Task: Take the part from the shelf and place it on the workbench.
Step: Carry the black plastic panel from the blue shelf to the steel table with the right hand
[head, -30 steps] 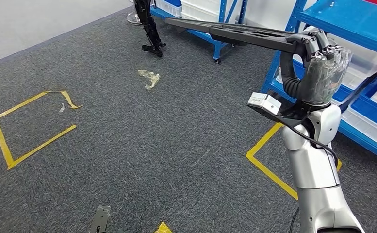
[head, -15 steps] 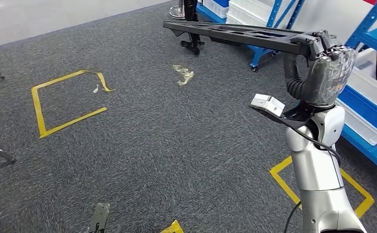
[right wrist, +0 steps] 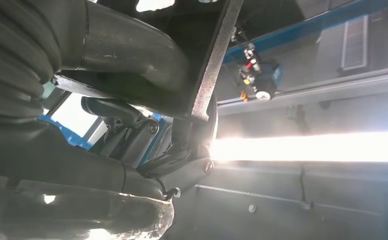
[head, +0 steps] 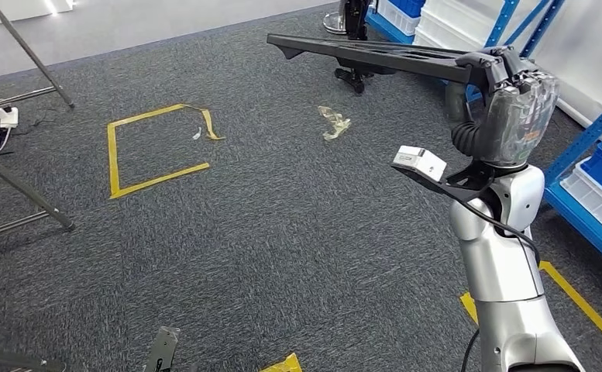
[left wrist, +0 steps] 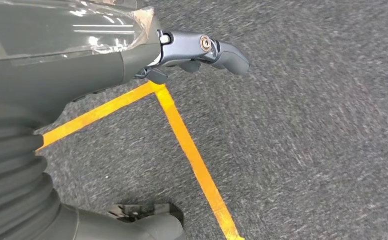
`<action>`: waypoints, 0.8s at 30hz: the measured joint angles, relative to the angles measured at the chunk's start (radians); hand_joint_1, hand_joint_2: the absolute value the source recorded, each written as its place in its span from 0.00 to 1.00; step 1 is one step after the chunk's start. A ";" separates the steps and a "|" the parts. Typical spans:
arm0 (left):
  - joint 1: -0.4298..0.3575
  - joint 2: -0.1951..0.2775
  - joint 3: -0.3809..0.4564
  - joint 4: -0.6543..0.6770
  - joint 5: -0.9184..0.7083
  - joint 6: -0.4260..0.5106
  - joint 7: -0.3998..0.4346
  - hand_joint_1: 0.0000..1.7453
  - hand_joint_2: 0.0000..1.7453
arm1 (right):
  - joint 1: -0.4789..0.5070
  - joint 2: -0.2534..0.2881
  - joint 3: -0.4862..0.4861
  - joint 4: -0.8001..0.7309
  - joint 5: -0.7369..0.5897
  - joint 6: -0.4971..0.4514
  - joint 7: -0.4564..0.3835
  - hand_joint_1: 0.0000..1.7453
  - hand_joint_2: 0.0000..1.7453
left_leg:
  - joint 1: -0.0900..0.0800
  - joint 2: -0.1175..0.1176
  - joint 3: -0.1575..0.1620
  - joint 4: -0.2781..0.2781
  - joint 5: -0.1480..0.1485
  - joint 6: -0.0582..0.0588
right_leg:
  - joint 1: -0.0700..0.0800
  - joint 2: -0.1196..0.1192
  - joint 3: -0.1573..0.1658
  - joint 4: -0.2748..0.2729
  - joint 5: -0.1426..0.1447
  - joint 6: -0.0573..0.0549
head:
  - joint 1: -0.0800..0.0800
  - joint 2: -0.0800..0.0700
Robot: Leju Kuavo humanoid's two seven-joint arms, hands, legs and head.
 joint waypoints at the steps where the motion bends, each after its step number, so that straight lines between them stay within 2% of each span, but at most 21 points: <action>1: 0.000 -0.001 -0.001 0.000 -0.002 0.000 0.002 0.00 1.00 | 0.001 0.000 0.000 0.000 0.000 0.000 0.001 1.00 1.00 | 0.003 0.005 -0.017 0.031 -0.004 -0.003 | 0.001 -0.012 0.000 0.000 -0.001 -0.001 | 0.000 0.000; 2: 0.001 -0.002 -0.003 0.000 -0.004 0.000 0.004 0.00 1.00 | 0.001 0.000 0.001 0.000 0.000 0.000 0.002 1.00 1.00 | 0.006 0.009 -0.014 0.023 0.010 -0.005 | 0.001 -0.023 0.001 0.000 -0.002 -0.002 | -0.001 0.000; 3: 0.000 -0.003 -0.004 0.000 -0.005 0.000 0.006 0.00 1.00 | 0.002 0.000 0.001 0.000 0.000 0.000 0.003 1.00 1.00 | 0.008 0.018 0.009 -0.023 0.037 -0.005 | 0.001 -0.034 0.002 0.000 -0.004 -0.002 | 0.000 0.000; 5: -0.002 -0.004 -0.008 0.000 -0.008 0.000 0.009 0.00 1.00 | 0.003 -0.001 0.002 -0.001 0.002 0.000 0.005 1.00 1.00 | 0.006 0.058 0.084 -0.159 0.090 -0.003 | 0.006 -0.052 0.006 0.001 -0.009 0.003 | -0.001 0.000; 6: -0.004 -0.005 -0.010 -0.001 -0.011 -0.001 0.011 0.00 1.00 | 0.005 -0.002 0.001 -0.003 0.005 0.000 0.006 1.00 1.00 | 0.002 0.073 0.111 -0.207 0.102 0.000 | 0.010 -0.062 0.008 0.002 -0.013 0.007 | 0.000 0.000; 7: -0.006 -0.006 -0.012 -0.001 -0.013 -0.001 0.012 0.00 1.00 | 0.007 -0.004 0.001 -0.004 0.007 0.000 0.008 1.00 1.00 | -0.002 0.080 0.126 -0.233 0.105 0.004 | 0.014 -0.072 0.009 0.002 -0.015 0.012 | 0.002 0.000; 9: -0.009 -0.006 -0.015 -0.001 -0.015 -0.002 0.015 0.00 1.00 | 0.012 -0.006 0.001 -0.007 0.013 0.000 0.011 1.00 1.00 | -0.008 0.060 0.128 -0.240 0.105 0.016 | 0.015 -0.093 0.014 0.000 -0.019 0.021 | 0.005 0.000; 10: -0.009 -0.007 -0.016 -0.001 -0.016 -0.002 0.016 0.00 1.00 | 0.016 -0.006 0.000 -0.009 0.016 0.000 0.012 1.00 1.00 | -0.008 0.048 0.130 -0.244 0.108 0.022 | 0.013 -0.092 0.014 0.003 -0.023 0.026 | 0.006 0.000; 11: -0.010 -0.007 -0.016 -0.001 -0.018 -0.001 0.017 0.00 1.00 | 0.019 -0.006 0.000 -0.012 0.018 0.000 0.012 1.00 1.00 | -0.005 0.037 0.132 -0.248 0.111 0.029 | 0.011 -0.076 0.008 0.019 -0.033 0.030 | 0.005 0.000; 12: -0.012 -0.007 -0.016 -0.001 -0.020 -0.001 0.018 0.00 1.00 | 0.023 -0.009 -0.002 -0.015 0.019 0.000 0.013 1.00 1.00 | -0.002 0.025 0.135 -0.251 0.114 0.036 | 0.009 -0.050 -0.009 0.057 -0.052 0.031 | 0.007 0.000; 14: -0.016 -0.010 -0.018 -0.001 -0.023 -0.002 0.019 0.00 1.00 | 0.034 -0.016 -0.007 -0.019 0.019 0.000 0.014 1.00 1.00 | 0.002 0.000 0.135 -0.253 0.117 0.044 | 0.005 0.004 -0.074 0.186 -0.103 0.027 | 0.012 0.000; 15: -0.017 -0.012 -0.019 -0.001 -0.024 -0.002 0.020 0.00 1.00 | 0.041 -0.020 -0.009 -0.020 0.019 0.000 0.014 1.00 1.00 | 0.003 -0.014 0.135 -0.253 0.117 0.046 | 0.004 0.015 -0.108 0.252 -0.123 0.027 | 0.014 0.000; 16: -0.016 -0.013 -0.020 -0.001 -0.024 -0.003 0.021 0.00 1.00 | 0.047 -0.022 -0.010 -0.020 0.021 0.000 0.016 1.00 1.00 | 0.003 -0.028 0.135 -0.253 0.117 0.046 | 0.002 0.019 -0.130 0.290 -0.130 0.030 | 0.015 0.000; 17: -0.015 -0.014 -0.022 -0.001 -0.025 -0.004 0.023 0.00 1.00 | 0.053 -0.023 -0.010 -0.021 0.024 0.000 0.018 1.00 1.00 | 0.004 -0.043 0.135 -0.253 0.118 0.045 | 0.000 0.020 -0.135 0.291 -0.123 0.037 | 0.015 0.000; 18: -0.014 -0.014 -0.023 -0.001 -0.026 -0.004 0.024 0.00 1.00 | 0.057 -0.023 -0.010 -0.022 0.028 0.000 0.021 1.00 1.00 | 0.005 -0.057 0.135 -0.252 0.119 0.043 | -0.003 0.024 -0.117 0.248 -0.100 0.046 | 0.015 0.000; 20: -0.015 -0.014 -0.026 -0.001 -0.027 -0.006 0.026 0.00 1.00 | 0.061 -0.024 -0.010 -0.027 0.035 0.000 0.027 1.00 1.00 | 0.006 -0.084 0.132 -0.249 0.120 0.036 | -0.013 0.057 -0.053 0.106 -0.044 0.063 | 0.015 0.000; 21: -0.015 -0.014 -0.028 -0.001 -0.028 -0.007 0.027 0.00 1.00 | 0.062 -0.025 -0.010 -0.029 0.037 0.000 0.029 1.00 1.00 | 0.005 -0.097 0.130 -0.247 0.121 0.030 | -0.016 0.074 -0.026 0.050 -0.023 0.065 | 0.015 0.000; 22: -0.015 -0.014 -0.029 -0.001 -0.030 -0.008 0.029 0.00 1.00 | 0.064 -0.026 -0.010 -0.031 0.038 0.000 0.031 1.00 1.00 | 0.004 -0.107 0.126 -0.247 0.122 0.024 | -0.018 0.086 -0.011 0.019 -0.013 0.062 | 0.015 0.000; 23: -0.014 -0.014 -0.030 -0.001 -0.031 -0.008 0.030 0.00 1.00 | 0.066 -0.026 -0.010 -0.032 0.040 0.000 0.033 1.00 1.00 | 0.004 -0.118 0.123 -0.248 0.125 0.017 | -0.016 0.085 -0.006 0.010 -0.009 0.055 | 0.015 0.000; 24: -0.012 -0.014 -0.030 -0.001 -0.033 -0.008 0.032 0.00 1.00 | 0.068 -0.025 -0.009 -0.033 0.041 0.000 0.035 1.00 1.00 | 0.006 -0.128 0.120 -0.251 0.128 0.011 | -0.015 0.075 -0.004 0.010 -0.006 0.047 | 0.014 0.000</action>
